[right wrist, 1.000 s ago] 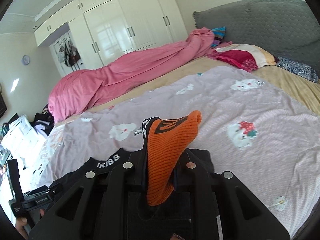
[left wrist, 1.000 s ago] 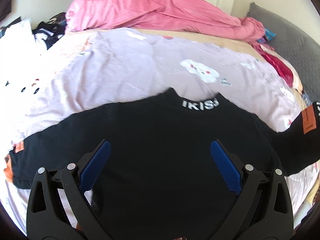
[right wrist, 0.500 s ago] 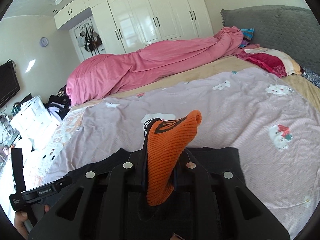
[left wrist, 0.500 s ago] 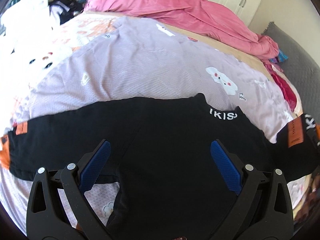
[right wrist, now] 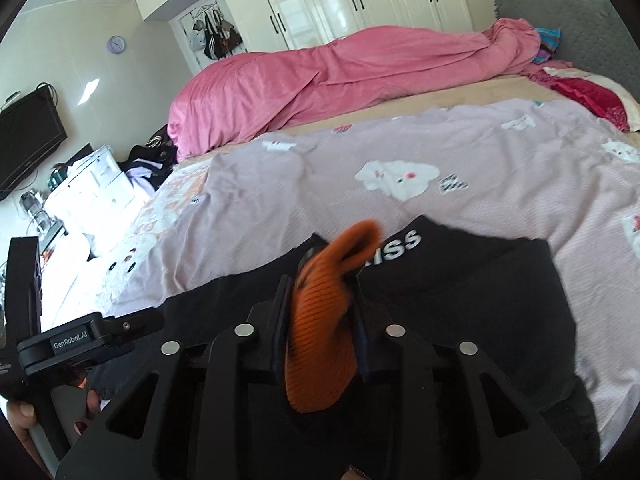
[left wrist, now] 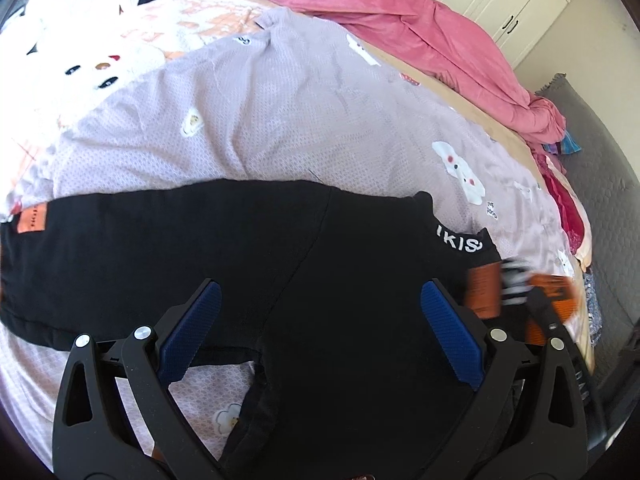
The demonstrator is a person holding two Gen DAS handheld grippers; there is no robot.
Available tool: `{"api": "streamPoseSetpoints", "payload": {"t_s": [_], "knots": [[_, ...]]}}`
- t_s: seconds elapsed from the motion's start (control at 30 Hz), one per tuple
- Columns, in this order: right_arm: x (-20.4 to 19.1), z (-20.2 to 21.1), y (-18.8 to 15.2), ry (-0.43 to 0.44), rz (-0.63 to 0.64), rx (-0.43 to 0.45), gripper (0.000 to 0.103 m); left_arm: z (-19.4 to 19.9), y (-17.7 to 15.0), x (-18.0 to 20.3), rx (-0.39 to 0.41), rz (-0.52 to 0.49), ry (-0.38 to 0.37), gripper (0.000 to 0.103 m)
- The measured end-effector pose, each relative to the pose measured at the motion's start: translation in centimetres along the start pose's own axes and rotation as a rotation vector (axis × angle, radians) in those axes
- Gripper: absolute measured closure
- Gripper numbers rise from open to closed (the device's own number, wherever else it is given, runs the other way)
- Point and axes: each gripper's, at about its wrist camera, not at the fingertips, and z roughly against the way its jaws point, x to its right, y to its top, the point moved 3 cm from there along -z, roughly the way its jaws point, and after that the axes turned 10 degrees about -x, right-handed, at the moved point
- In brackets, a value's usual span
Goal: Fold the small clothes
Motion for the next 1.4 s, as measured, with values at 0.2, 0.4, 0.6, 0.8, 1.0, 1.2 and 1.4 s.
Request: {"api": "streamPoseSetpoints", "payload": {"t_s": [0.2, 0.4, 0.6, 0.8, 1.0, 1.2, 1.4], "knots": [[-0.4, 0.8, -0.6, 0.053, 0.010, 0.010, 0.054, -0.9, -0.1, 0.0, -0.024, -0.005, -0.010, 0.009], [2.7, 2.1, -1.8, -0.019, -0.021, 0.013, 0.044, -2.5, -0.6, 1.0, -0.062, -0.057, -0.025, 0.009], [7.5, 2.3, -3.9, -0.111, -0.091, -0.008, 0.038, -4.5, -1.8, 2.4, -0.100, -0.089, -0.086, 0.009], [11.3, 3.3, -6.2, -0.158, -0.160, -0.012, 0.032, -6.6, -2.6, 3.5, -0.102, -0.128, 0.035, 0.031], [13.2, 4.7, -8.2, -0.211, -0.181, -0.002, 0.028, -7.8, -3.3, 4.8, -0.083, -0.182, 0.079, 0.091], [14.9, 5.9, -9.1, -0.247, -0.206, 0.006, 0.028, -5.3, -3.1, 5.3, -0.013, -0.232, 0.080, 0.095], [15.2, 6.2, -8.9, -0.256, -0.214, 0.016, 0.028, -4.6, -3.0, 4.8, 0.001, -0.265, 0.182, 0.085]]}}
